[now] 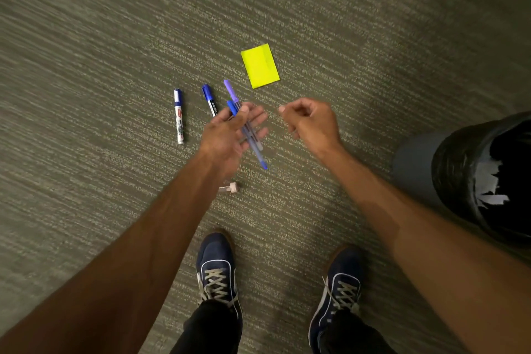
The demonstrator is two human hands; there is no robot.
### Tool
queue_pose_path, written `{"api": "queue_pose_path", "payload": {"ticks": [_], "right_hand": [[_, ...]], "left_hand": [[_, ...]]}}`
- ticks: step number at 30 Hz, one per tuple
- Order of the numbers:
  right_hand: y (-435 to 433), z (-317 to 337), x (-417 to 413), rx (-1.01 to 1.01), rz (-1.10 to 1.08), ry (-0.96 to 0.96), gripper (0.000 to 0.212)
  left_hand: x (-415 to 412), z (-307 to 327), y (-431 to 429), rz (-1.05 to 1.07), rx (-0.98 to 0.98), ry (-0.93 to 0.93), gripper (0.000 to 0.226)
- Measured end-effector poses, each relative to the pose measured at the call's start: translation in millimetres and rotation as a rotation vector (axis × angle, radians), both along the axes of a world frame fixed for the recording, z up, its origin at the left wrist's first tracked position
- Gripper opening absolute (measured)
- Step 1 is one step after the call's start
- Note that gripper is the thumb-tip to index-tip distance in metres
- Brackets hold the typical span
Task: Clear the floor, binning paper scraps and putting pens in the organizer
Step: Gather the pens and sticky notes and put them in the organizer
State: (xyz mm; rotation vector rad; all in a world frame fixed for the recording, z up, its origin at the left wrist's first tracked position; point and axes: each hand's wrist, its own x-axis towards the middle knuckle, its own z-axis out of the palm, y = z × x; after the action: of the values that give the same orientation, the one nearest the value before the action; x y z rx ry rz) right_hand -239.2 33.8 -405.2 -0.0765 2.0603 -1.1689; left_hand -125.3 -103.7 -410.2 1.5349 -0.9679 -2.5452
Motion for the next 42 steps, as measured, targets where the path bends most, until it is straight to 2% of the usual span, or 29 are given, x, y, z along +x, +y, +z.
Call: {"api": "queue_pose_path", "payload": {"ticks": [3, 6, 11, 15, 19, 23, 28, 31, 33, 39, 42], "right_hand": [[-16.8, -33.0, -17.1, 0.1, -0.062, 0.11, 0.017], [-35.9, -71.0, -38.0, 0.219, -0.119, 0.14, 0.025], [-73.7, -124.4, -60.9, 0.355, -0.05, 0.26, 0.033], [-102.0, -147.4, -71.0, 0.431, -0.023, 0.36, 0.05], [-117.9, -158.5, -74.5, 0.511, -0.134, 0.303, 0.064], [-122.4, -153.7, -82.8, 0.555, -0.098, 0.222, 0.056], [-117.5, -153.2, -82.4, 0.569, -0.064, 0.298, 0.036], [-112.7, -153.7, -83.1, 0.521, -0.049, 0.274, 0.034], [-108.3, -153.1, -84.7, 0.398, -0.071, 0.188, 0.028], [-83.4, -113.4, -71.4, -0.03, -0.301, -0.261, 0.027], [-63.6, -65.5, -61.6, -0.141, -0.341, -0.367, 0.02]], "left_hand": [[4.0, -11.3, -10.6, 0.015, -0.022, -0.015, 0.019], [8.6, -24.1, -20.2, 0.015, -0.047, -0.006, 0.016], [13.3, -55.4, -35.0, 0.039, -0.034, 0.051, 0.017], [16.1, -77.5, -44.0, 0.071, -0.009, 0.078, 0.016], [20.9, -87.2, -49.1, 0.066, 0.005, 0.095, 0.018], [22.3, -82.1, -53.1, 0.07, 0.03, 0.114, 0.02], [21.5, -76.6, -51.2, 0.052, 0.026, 0.122, 0.021], [21.0, -73.6, -48.2, 0.052, 0.017, 0.121, 0.019], [21.9, -69.4, -46.3, 0.048, 0.007, 0.117, 0.019], [24.6, -31.6, -36.7, 0.067, 0.005, 0.097, 0.026], [26.0, 5.0, -29.0, 0.052, -0.006, 0.09, 0.029]]}}
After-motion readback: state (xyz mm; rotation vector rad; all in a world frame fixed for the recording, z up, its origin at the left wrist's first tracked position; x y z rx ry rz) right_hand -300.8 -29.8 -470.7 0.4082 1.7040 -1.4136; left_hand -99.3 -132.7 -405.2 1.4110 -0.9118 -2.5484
